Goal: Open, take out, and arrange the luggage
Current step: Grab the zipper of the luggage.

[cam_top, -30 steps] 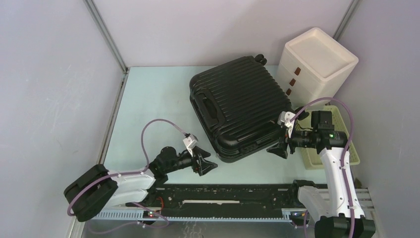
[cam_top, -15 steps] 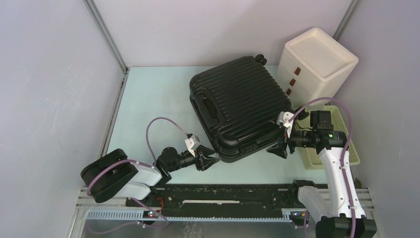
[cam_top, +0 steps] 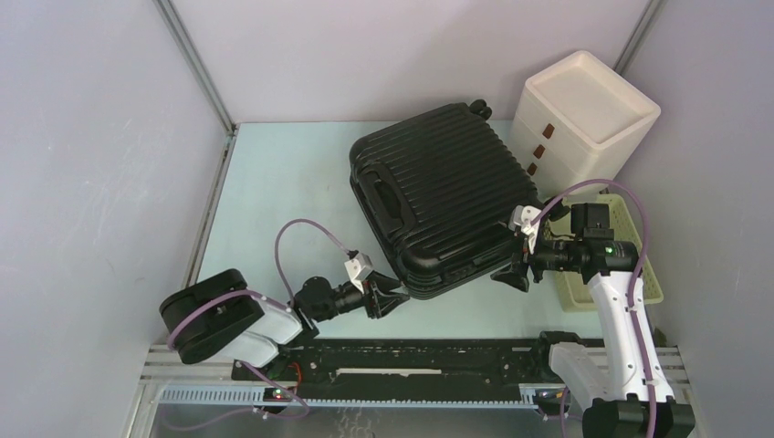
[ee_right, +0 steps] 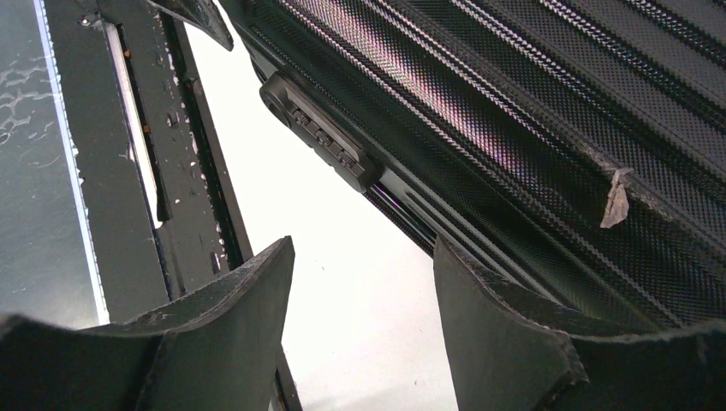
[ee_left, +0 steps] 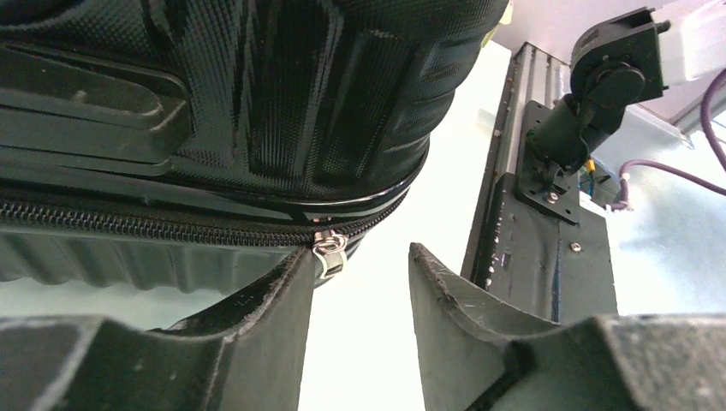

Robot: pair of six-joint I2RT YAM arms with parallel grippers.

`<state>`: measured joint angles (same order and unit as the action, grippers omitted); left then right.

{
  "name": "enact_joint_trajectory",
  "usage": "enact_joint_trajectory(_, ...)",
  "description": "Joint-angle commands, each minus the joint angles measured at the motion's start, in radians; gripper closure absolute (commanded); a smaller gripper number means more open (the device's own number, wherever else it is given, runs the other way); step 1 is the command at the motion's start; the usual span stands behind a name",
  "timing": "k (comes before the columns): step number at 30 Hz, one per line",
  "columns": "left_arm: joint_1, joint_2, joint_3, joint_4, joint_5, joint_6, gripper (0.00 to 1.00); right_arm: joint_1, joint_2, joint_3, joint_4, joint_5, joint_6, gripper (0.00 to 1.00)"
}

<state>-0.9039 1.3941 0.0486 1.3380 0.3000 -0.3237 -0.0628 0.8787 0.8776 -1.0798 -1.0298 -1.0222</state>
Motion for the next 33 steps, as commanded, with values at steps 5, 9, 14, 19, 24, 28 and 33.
enact_joint_trajectory(5,-0.082,0.065,0.017,0.056,-0.206,0.094,0.47,0.01,-0.017,-0.006,0.019,-0.007,0.013,0.3)
enact_joint_trajectory(9,-0.095,0.092,0.029,0.071,-0.26,0.104,0.51,0.014,-0.017,-0.006,0.018,-0.005,0.012,0.3)
enact_joint_trajectory(14,-0.118,0.062,0.021,0.071,-0.346,0.117,0.54,0.017,-0.017,-0.006,0.019,-0.002,0.012,0.3)
enact_joint_trajectory(19,-0.148,0.034,0.02,0.068,-0.348,0.167,0.54,0.02,-0.015,-0.006,0.018,0.0,0.013,0.3)
enact_joint_trajectory(24,-0.175,0.041,0.022,0.066,-0.373,0.202,0.56,0.018,-0.015,-0.006,0.017,0.0,0.013,0.3)
enact_joint_trajectory(28,-0.194,0.052,0.036,0.063,-0.402,0.212,0.67,0.02,-0.015,-0.01,0.021,0.003,0.013,0.3)
enact_joint_trajectory(33,-0.21,0.047,0.041,0.058,-0.426,0.222,0.78,0.021,-0.012,-0.011,0.023,0.007,0.014,0.3)
